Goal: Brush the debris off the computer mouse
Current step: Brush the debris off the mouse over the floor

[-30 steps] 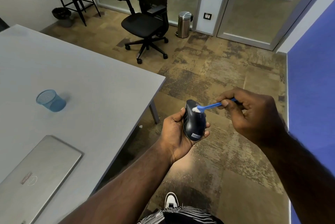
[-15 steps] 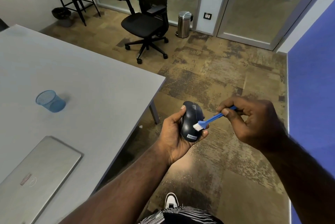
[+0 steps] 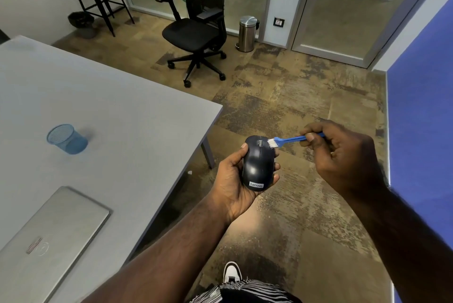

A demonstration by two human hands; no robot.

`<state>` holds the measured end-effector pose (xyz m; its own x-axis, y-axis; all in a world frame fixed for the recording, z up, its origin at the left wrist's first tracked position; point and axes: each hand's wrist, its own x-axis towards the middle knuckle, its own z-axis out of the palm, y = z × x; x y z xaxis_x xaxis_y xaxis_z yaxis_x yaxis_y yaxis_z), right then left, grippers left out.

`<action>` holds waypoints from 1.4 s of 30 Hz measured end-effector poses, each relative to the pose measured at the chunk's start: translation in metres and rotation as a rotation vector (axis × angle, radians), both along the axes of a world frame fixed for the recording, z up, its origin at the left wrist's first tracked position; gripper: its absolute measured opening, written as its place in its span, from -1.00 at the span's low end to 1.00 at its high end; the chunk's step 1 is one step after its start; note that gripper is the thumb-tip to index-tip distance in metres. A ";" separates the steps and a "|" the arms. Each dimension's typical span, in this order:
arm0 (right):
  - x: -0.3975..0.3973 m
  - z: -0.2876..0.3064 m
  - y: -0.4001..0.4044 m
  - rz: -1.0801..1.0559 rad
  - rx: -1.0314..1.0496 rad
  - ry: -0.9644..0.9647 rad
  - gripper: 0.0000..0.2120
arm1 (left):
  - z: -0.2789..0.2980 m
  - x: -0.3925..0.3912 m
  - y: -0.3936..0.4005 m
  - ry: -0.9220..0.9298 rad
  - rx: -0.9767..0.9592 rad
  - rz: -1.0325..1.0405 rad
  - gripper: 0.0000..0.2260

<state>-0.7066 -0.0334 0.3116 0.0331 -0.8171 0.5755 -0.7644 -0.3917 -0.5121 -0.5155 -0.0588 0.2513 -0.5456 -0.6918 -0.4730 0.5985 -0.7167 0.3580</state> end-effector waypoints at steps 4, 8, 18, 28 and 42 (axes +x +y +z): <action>0.000 -0.002 0.000 0.028 0.002 0.014 -0.85 | -0.002 0.002 -0.001 -0.026 -0.013 0.009 -0.56; -0.003 -0.001 -0.005 -0.028 0.046 -0.034 -0.83 | -0.002 0.003 0.001 -0.050 -0.044 -0.018 -0.56; -0.002 0.000 -0.005 -0.046 0.043 -0.069 -0.83 | -0.002 0.001 0.004 -0.058 -0.069 -0.009 -0.58; 0.008 0.008 -0.012 0.033 0.067 -0.029 -0.84 | 0.002 0.001 0.007 -0.134 -0.119 -0.041 -0.57; 0.005 0.011 -0.013 0.024 0.063 -0.024 -0.83 | 0.002 0.001 0.008 -0.171 -0.119 -0.052 -0.58</action>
